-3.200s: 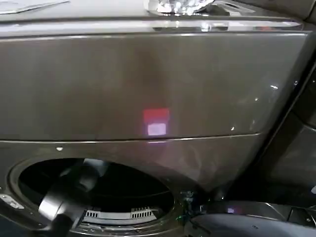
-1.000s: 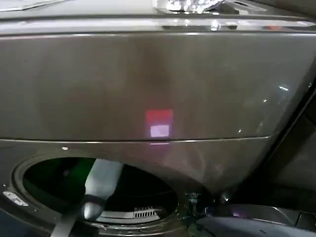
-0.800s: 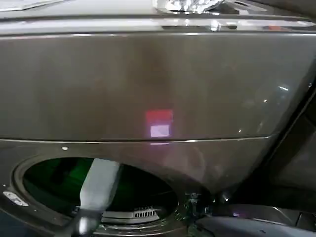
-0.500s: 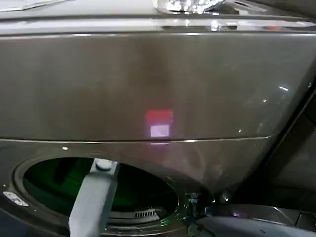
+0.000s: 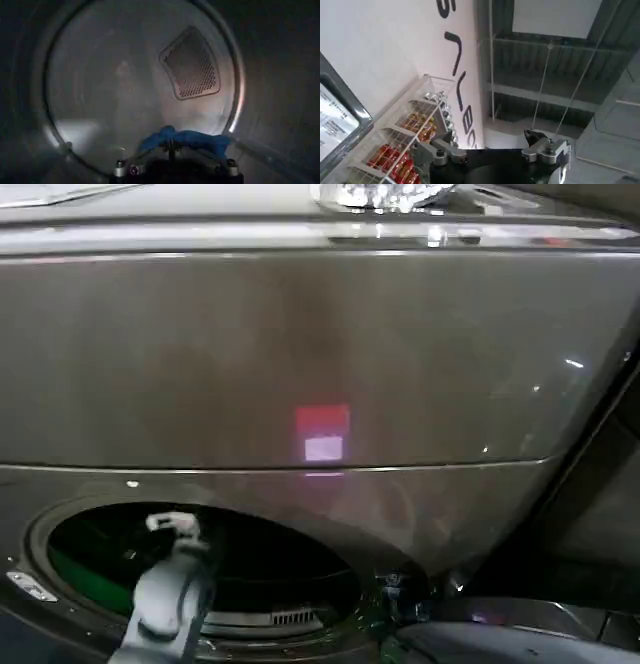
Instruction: Grasp the clothes from the dryer.
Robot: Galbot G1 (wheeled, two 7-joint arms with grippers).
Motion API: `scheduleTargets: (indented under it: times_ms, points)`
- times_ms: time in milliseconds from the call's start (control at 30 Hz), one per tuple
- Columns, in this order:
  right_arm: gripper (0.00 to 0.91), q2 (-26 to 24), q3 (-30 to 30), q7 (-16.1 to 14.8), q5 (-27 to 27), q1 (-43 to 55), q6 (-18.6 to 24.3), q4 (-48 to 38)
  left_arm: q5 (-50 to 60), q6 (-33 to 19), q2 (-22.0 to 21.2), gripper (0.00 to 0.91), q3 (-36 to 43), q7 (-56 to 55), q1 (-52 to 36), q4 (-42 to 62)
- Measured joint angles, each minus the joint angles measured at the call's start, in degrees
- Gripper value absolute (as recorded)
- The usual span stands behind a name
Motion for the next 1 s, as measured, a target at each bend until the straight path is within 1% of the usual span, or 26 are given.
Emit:
scheduleTargets:
  times_ms: [200,367,700,1000]
  points:
    - [0.907,-0.1,0.0,0.1,0.5,0.5,0.3,-0.1,2.8,-3.0,-0.3,0.000,0.4,0.3,6.2,-4.3]
    - [0.907,-0.4,0.0,0.2,0.8,0.8,0.4,-0.2,4.4,-4.1,-0.6,0.000,0.5,0.4,9.1,-6.6]
    - [0.907,-0.6,-0.3,0.1,1.3,1.2,0.4,-0.1,6.0,-4.4,-0.8,0.000,1.0,0.1,11.7,-8.0]
    - [0.907,-0.5,-0.7,0.0,1.2,1.4,0.0,0.3,6.9,-4.7,-1.0,0.000,1.4,0.1,12.1,-8.3]
